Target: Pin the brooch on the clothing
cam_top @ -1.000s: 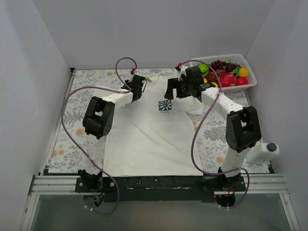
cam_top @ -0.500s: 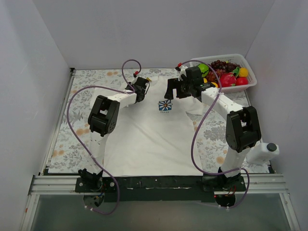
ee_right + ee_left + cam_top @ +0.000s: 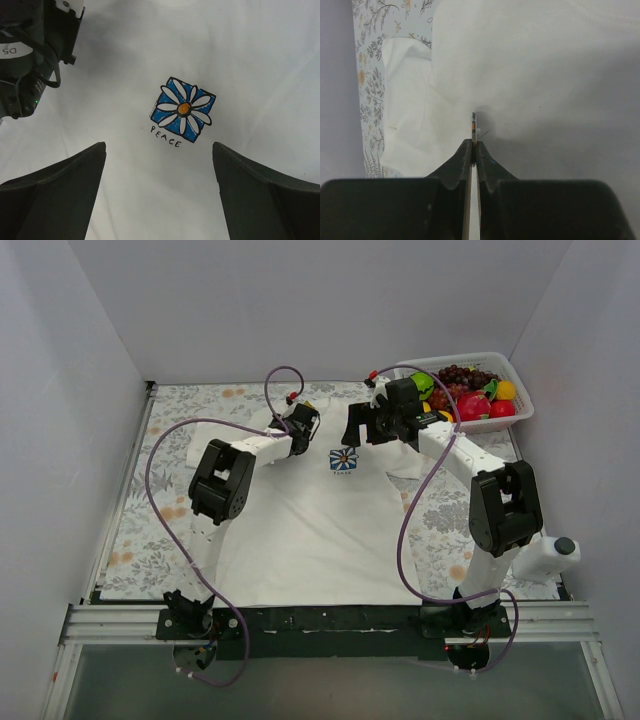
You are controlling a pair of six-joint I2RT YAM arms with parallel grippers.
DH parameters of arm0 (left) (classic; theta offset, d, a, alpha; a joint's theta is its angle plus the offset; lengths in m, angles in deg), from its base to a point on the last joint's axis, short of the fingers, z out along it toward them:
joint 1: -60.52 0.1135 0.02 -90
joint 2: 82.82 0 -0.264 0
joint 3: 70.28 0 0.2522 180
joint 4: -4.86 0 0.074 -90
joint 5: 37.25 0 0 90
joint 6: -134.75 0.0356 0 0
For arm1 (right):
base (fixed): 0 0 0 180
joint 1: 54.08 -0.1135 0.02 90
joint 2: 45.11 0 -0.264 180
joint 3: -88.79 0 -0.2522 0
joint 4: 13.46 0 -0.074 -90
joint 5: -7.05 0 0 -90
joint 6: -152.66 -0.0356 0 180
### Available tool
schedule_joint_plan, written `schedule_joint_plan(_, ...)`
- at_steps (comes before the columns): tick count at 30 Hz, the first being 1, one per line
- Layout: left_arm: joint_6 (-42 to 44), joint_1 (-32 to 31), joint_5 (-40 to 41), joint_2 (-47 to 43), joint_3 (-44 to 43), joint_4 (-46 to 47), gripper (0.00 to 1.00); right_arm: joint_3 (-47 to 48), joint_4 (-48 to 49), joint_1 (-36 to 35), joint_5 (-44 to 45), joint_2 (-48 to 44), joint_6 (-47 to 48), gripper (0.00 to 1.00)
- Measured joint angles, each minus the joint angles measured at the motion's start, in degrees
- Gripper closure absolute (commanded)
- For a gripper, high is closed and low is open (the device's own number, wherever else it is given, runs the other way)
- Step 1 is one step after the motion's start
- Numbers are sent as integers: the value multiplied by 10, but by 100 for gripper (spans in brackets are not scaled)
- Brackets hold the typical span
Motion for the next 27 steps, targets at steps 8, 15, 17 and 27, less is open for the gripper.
schedule_joint_plan(8,-17,-21,62,58,-64,-53,100,0,-2,0,5,0,3,6)
schedule_joint_plan(15,-35,-40,93,97,-113,-105,100,0,-3,0,22,0,9,5)
schedule_joint_plan(17,-39,-47,87,98,-119,-117,100,0,-4,0,28,0,11,5)
schedule_joint_plan(27,-97,-55,-68,24,-102,-102,100,0,-5,0,35,0,12,5)
